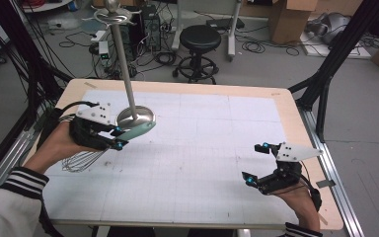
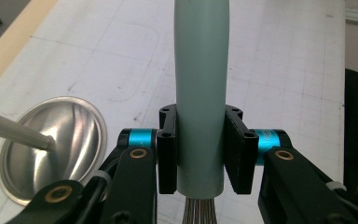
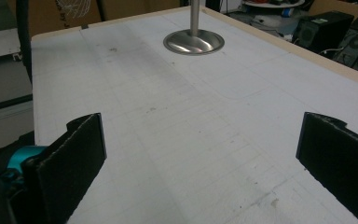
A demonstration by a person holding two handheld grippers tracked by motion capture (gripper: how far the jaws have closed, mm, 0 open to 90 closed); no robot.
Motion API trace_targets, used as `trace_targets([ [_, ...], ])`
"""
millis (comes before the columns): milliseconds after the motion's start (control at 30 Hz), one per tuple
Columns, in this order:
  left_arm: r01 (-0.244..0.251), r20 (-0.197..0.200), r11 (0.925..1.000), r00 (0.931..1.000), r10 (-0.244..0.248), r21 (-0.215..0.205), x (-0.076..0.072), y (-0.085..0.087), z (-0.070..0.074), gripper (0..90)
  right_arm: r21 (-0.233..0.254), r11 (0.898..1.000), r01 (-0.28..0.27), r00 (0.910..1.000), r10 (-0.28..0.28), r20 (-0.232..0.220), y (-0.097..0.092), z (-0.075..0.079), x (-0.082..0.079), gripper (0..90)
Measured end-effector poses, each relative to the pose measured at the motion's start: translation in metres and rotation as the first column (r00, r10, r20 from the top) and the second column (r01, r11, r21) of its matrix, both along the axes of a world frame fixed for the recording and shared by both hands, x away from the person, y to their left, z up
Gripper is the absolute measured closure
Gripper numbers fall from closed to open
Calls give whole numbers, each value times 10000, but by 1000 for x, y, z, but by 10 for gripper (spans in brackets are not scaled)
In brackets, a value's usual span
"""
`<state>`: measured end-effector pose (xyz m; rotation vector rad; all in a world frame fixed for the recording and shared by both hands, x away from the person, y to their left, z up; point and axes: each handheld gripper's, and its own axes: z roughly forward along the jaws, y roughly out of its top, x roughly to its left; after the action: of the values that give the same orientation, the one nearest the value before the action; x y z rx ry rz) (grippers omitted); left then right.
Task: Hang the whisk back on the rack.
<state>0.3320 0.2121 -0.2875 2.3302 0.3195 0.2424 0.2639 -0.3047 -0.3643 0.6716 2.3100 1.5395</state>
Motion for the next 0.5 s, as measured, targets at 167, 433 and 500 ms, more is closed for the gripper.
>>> trace_targets([
  [167,-478,104,9980,9988,483,-405,3,15,12,696,30,10000,24,10000,-24,-56,-1,0,0,5],
  [433,-913,384,9912,9947,953,-960,6,39,30,696,13,10000,5,10000,-5,-21,0,0,1,5],
  [500,-1038,410,9892,9932,1085,-1034,6,46,34,696,17,10000,-4,10000,4,-33,0,0,1,5],
])
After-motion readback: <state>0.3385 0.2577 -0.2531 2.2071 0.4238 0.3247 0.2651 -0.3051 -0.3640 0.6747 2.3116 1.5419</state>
